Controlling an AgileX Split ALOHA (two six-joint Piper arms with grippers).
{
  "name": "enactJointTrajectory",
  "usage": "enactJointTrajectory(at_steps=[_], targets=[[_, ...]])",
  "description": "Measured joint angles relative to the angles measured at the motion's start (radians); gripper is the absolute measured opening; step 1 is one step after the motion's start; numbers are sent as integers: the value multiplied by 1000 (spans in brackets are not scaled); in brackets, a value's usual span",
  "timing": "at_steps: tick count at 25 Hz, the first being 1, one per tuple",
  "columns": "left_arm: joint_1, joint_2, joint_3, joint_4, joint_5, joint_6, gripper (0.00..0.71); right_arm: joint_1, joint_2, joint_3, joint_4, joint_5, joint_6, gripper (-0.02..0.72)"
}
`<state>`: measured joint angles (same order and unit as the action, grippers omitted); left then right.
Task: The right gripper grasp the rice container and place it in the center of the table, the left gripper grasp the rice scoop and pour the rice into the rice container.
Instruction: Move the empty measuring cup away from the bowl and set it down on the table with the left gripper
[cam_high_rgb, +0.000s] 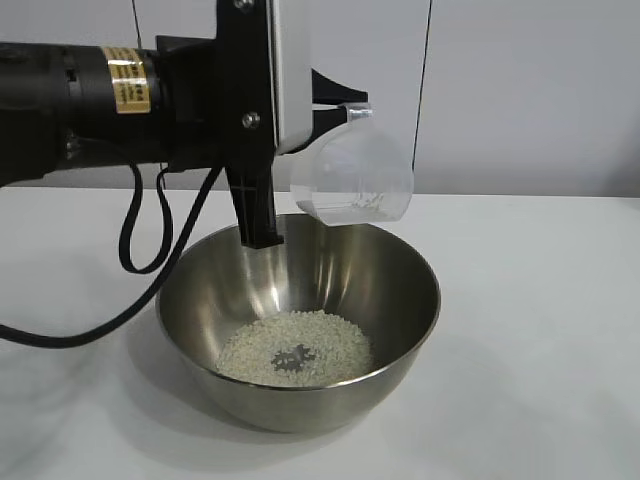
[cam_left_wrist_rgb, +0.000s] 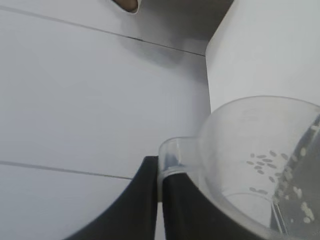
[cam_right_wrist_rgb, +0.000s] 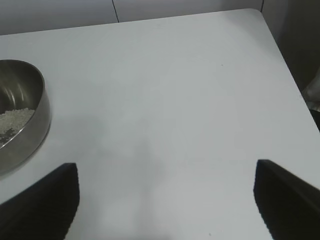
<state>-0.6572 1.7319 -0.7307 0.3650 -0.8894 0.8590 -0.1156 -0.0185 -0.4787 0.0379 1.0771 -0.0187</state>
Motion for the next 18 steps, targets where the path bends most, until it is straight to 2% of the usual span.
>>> enactJointTrajectory(at_steps=[3, 6, 10, 13, 18], targets=[[0, -5, 50, -146, -95, -246, 12, 0, 0, 0, 0, 0, 0, 650], [0, -40, 76, -270, -142, -463, 12, 0, 0, 0, 0, 0, 0, 650], [19, -112, 107, -404, -234, -618, 12, 0, 0, 0, 0, -1, 0, 650], [70, -159, 143, -506, -249, -654, 12, 0, 0, 0, 0, -1, 0, 650], [218, -185, 249, -583, -259, -675, 12, 0, 0, 0, 0, -2, 0, 650]])
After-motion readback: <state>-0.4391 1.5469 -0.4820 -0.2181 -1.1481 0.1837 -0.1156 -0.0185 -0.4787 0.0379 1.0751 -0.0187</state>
